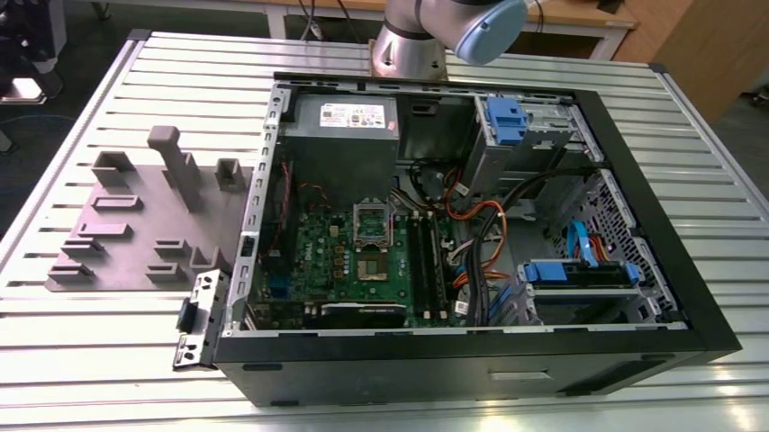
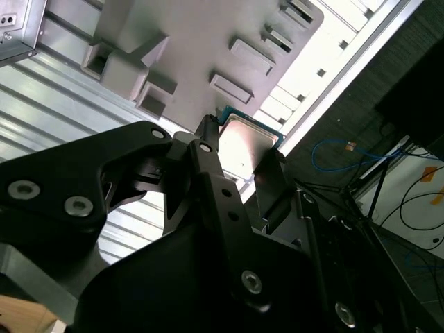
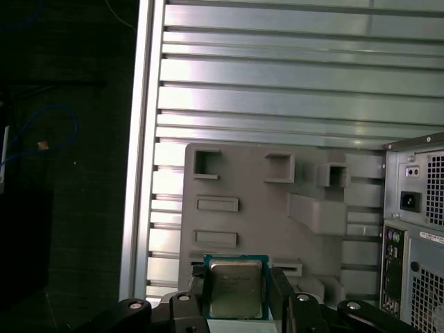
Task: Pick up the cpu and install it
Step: 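Pick up the cpu and move it towards the insertion slot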
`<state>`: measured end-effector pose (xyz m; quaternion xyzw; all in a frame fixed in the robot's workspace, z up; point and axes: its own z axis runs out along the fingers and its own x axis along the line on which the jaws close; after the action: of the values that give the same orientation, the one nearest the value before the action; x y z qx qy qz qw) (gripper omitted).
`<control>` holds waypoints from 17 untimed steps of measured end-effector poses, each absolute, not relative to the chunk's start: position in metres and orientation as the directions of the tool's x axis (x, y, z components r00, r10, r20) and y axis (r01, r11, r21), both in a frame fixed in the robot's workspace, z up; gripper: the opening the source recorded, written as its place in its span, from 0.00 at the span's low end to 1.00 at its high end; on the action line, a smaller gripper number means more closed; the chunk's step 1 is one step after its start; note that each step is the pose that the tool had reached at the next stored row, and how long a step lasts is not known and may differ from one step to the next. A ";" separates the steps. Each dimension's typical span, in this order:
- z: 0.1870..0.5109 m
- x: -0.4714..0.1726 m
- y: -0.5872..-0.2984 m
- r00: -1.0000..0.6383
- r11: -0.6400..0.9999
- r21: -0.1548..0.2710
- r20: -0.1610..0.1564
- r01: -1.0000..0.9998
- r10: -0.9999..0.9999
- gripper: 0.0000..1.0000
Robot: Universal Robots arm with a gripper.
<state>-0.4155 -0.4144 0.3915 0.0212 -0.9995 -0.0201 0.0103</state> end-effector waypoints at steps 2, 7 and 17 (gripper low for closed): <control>0.392 -0.415 -0.414 -0.999 0.998 0.041 0.020 -0.042 -0.043 0.45; 0.392 -0.411 -0.414 -0.999 0.998 0.041 0.020 -0.042 -0.043 0.45; 0.392 -0.408 -0.414 -0.999 0.998 0.041 0.020 -0.042 -0.043 0.45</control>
<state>-0.4080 -0.4144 0.3915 0.0212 -0.9995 -0.0201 0.0103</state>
